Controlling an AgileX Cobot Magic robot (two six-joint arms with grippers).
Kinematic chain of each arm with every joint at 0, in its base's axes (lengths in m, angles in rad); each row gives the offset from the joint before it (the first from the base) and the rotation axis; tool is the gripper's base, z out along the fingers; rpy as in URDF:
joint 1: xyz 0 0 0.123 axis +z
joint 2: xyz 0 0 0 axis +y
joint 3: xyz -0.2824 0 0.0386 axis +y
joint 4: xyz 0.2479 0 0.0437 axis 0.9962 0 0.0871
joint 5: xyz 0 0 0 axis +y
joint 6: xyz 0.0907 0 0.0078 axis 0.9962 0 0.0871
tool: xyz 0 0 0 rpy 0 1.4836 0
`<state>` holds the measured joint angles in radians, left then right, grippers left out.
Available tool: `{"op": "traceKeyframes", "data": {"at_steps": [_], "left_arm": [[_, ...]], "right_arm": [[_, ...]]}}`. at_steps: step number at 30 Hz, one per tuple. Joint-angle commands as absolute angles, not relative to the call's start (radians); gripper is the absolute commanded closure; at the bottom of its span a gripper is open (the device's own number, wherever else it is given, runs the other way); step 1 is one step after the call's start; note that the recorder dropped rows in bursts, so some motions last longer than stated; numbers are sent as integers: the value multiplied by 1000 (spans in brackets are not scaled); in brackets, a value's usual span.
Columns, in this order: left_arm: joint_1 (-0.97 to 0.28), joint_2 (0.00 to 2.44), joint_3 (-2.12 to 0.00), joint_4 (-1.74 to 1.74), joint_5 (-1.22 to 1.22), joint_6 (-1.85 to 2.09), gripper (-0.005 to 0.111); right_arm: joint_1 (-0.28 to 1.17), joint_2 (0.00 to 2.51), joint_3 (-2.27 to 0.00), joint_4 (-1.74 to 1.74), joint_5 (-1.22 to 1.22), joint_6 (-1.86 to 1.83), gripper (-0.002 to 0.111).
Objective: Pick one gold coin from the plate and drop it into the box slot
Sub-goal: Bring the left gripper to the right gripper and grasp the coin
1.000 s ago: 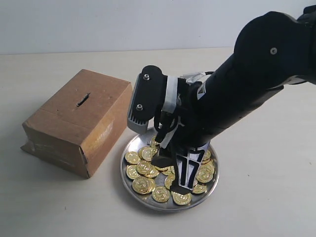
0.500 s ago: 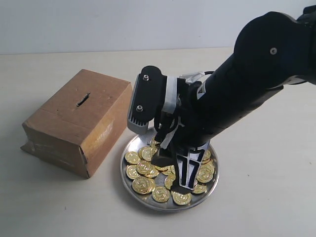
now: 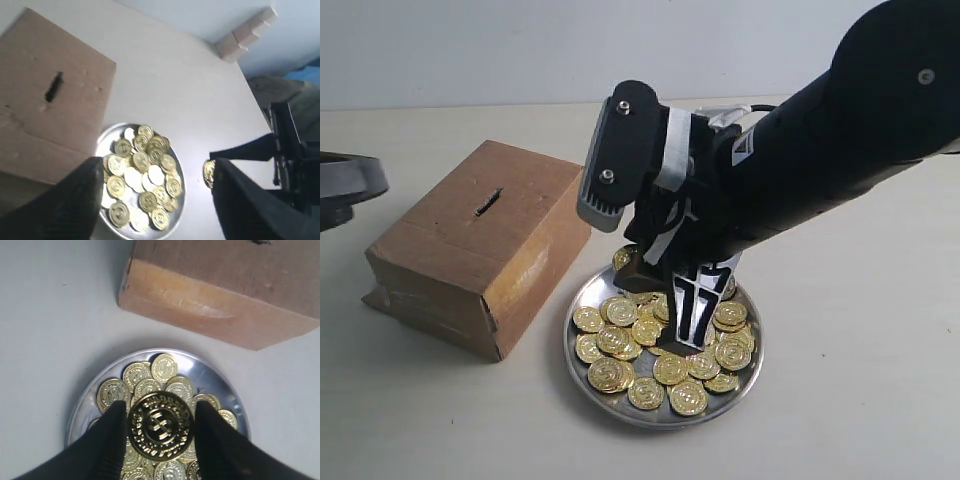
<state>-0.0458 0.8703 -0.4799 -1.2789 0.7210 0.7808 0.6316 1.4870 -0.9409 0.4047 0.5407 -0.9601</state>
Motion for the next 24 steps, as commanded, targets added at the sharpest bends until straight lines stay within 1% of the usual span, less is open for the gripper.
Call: {"op": "traceKeyframes", "data": {"at_steps": [1,5,6,8,9,11,12,14,24], "left_arm": [[-43,1095,-546,-1390,931,895,44],[-54,1321,-587,-1475,1082,1007,45],[-71,1382,-609,-1484,1112,1026,45],[-91,1428,-638,-1484,1129,1029,45],[-127,1470,-671,-1484,1131,1029,45],[-170,1501,-702,-1484,1129,1029,45],[-212,1535,-732,-1484,1125,1029,45],[-247,1577,-765,-1484,1116,1029,45],[-293,1690,-826,-1508,1132,1075,45]], "right_arm": [[633,1461,-939,411,512,-968,88],[633,1459,-939,411,499,-968,88],[633,1459,-939,411,499,-968,88],[633,1459,-939,411,499,-968,88],[633,1459,-939,411,499,-968,88],[633,1459,-939,411,499,-968,88],[633,1459,-939,411,499,-968,88],[633,1459,-939,411,499,-968,88],[633,1455,-939,416,495,-968,88]]}}
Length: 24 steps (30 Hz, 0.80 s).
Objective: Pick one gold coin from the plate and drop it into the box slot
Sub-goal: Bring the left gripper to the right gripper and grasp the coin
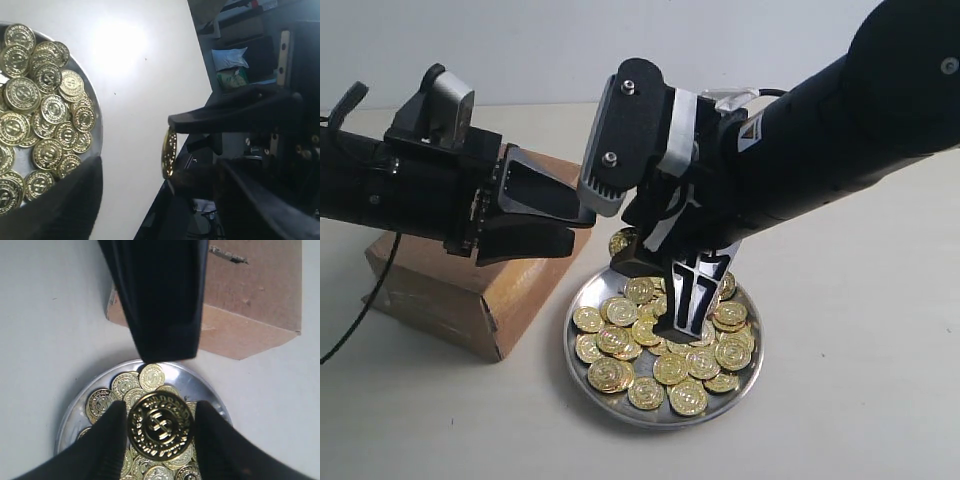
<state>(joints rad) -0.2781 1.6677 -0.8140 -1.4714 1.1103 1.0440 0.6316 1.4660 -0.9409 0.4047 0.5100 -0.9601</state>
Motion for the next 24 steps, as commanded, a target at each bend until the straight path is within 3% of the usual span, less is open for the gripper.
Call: {"op": "traceKeyframes", "data": {"at_steps": [1,17,24], "left_arm": [[-304,1702,-826,-1528,1144,1094,45],[-379,1793,-887,-1547,1169,1101,45],[-379,1793,-887,-1558,1171,1107,71]], "right_arm": [[633,1453,-939,416,491,-968,88],[633,1454,-939,420,472,-966,88],[633,1454,-939,420,472,-966,88]]}}
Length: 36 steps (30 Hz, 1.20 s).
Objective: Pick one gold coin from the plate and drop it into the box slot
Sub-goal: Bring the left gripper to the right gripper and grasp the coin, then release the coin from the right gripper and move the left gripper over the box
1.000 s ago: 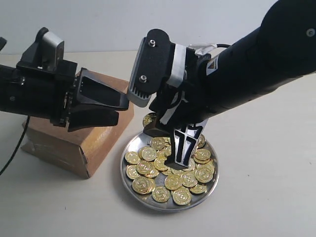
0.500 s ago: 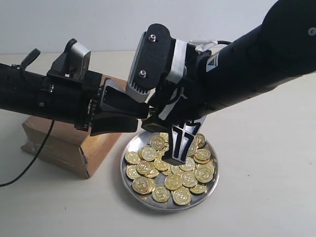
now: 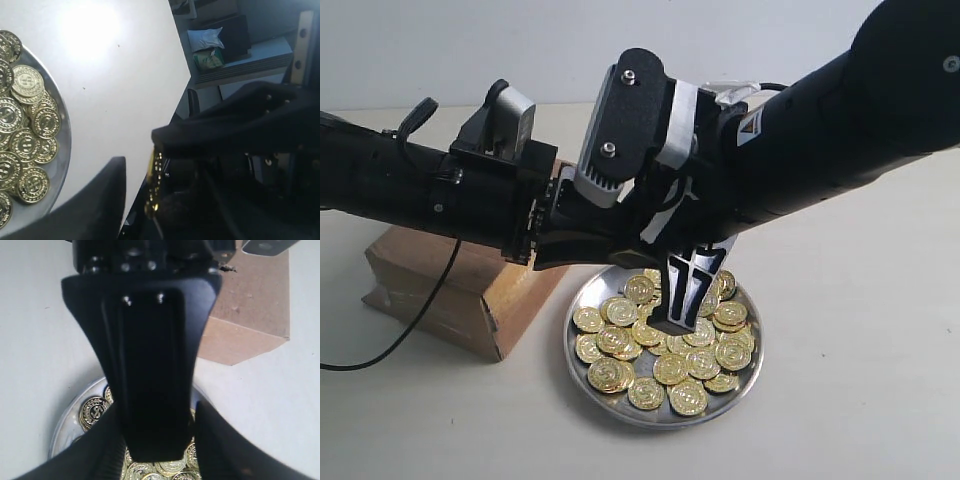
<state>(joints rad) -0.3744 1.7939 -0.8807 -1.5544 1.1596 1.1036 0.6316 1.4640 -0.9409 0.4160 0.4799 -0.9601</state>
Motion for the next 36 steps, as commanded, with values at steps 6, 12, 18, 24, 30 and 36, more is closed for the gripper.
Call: {"op": "traceKeyframes", "data": {"at_steps": [6,12,18,24,30,36], "left_arm": [[-379,1793,-887,-1562,1171,1107,71],[-379,1793,-887,-1565,1171,1107,87],[-379,1793,-887,-1574,1171,1119,107],[-379,1793,-887,-1576,1176,1119,107],[-379,1793,-887,-1578,1181,1119,107],[-358,1772,-887,-1540,1174,1119,107]], "right_arm": [[633,1454,-939,420,472,-966,88],[633,1454,-939,420,472,-966,88],[633,1454,-939,420,473,-966,88],[633,1454,-939,420,473,-956,84],[633,1454,-939,420,449,-934,47],[633,1362,-939,420,457,-924,50]]}}
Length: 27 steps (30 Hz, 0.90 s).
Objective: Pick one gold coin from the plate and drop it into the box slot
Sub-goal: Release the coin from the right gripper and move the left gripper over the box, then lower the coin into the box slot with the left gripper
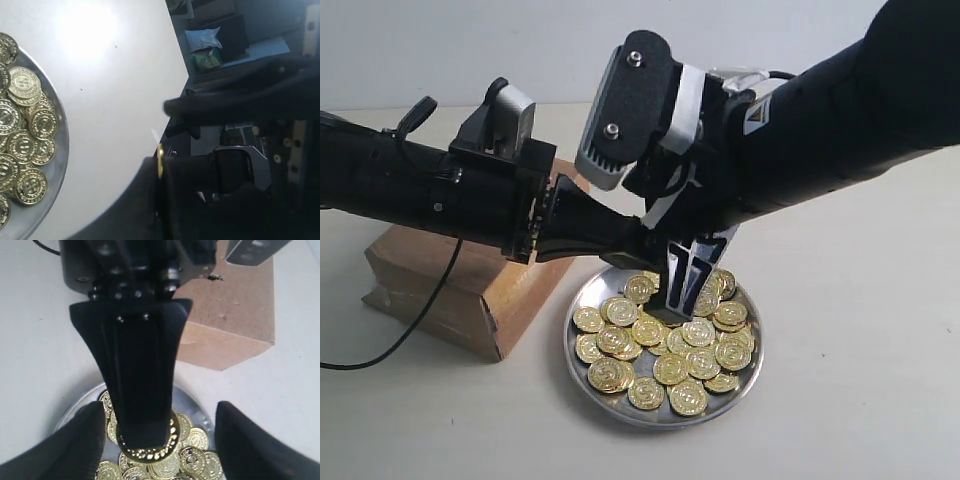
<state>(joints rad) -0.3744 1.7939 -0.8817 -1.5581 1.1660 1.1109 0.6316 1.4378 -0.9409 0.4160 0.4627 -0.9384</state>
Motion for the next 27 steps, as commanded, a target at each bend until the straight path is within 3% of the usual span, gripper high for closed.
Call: {"op": "traceKeyframes", "data": {"at_steps": [1,3,7,11,18,27], "left_arm": [[-347,1754,-887,-1531,1171,1119,107],[-334,1727,-887,-1527,1168,1119,107],[-287,1635,-895,-1512,1151,1119,107],[-278,1537,-931,-1418,1105,1100,107],[-278,1397,-1003,-760,772,683,107],[-313,1483,-1003,-428,575,431,107]], "right_arm": [[633,1320,-939,420,457,-913,55],[633,1259,-939,420,457,-913,66],[633,1153,-939,410,475,-898,108],[633,1119,-939,379,484,-833,108],[633,1110,-939,342,544,-801,108],[633,1110,-939,342,550,-773,108]]}}
